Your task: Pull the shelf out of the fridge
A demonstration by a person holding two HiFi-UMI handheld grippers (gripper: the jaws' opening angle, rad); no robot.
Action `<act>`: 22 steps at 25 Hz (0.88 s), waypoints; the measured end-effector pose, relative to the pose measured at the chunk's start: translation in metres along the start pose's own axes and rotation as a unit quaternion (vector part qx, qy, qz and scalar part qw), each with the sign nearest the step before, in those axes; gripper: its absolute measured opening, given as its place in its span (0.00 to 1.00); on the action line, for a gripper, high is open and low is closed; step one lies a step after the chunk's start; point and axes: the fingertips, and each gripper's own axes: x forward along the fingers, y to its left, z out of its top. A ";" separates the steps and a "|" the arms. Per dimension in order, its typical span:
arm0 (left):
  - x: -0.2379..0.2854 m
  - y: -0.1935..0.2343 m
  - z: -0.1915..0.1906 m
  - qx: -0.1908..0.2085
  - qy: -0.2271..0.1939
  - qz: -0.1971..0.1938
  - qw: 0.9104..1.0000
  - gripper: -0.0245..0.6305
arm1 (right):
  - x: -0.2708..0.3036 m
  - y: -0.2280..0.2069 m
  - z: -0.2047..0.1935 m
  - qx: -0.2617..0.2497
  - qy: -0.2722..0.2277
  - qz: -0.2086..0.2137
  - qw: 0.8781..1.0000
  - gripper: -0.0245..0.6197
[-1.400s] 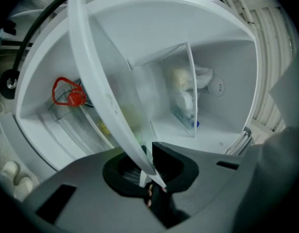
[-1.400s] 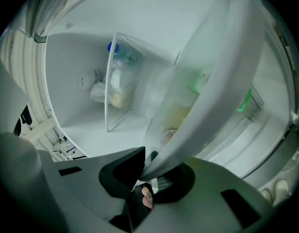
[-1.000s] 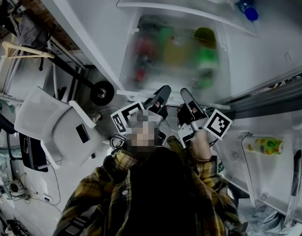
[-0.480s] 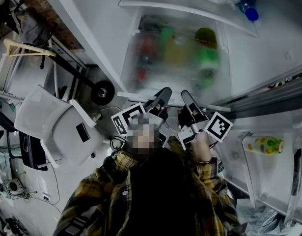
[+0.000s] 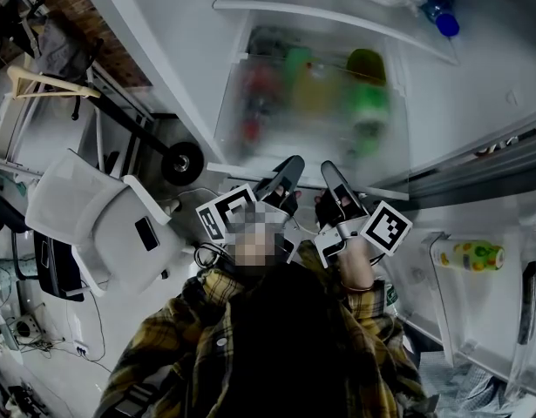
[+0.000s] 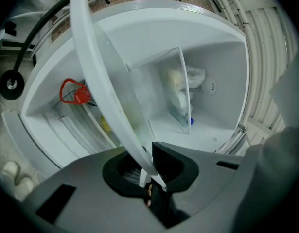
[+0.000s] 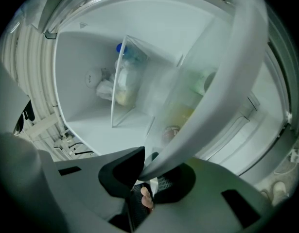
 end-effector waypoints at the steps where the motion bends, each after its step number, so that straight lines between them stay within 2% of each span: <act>1: 0.000 0.000 0.000 0.000 0.000 0.000 1.000 0.11 | 0.000 0.000 0.000 0.001 0.000 -0.001 1.000 0.13; 22: 0.000 -0.003 -0.001 -0.002 -0.002 -0.001 1.000 0.11 | -0.002 0.002 0.002 -0.003 0.001 -0.001 1.000 0.13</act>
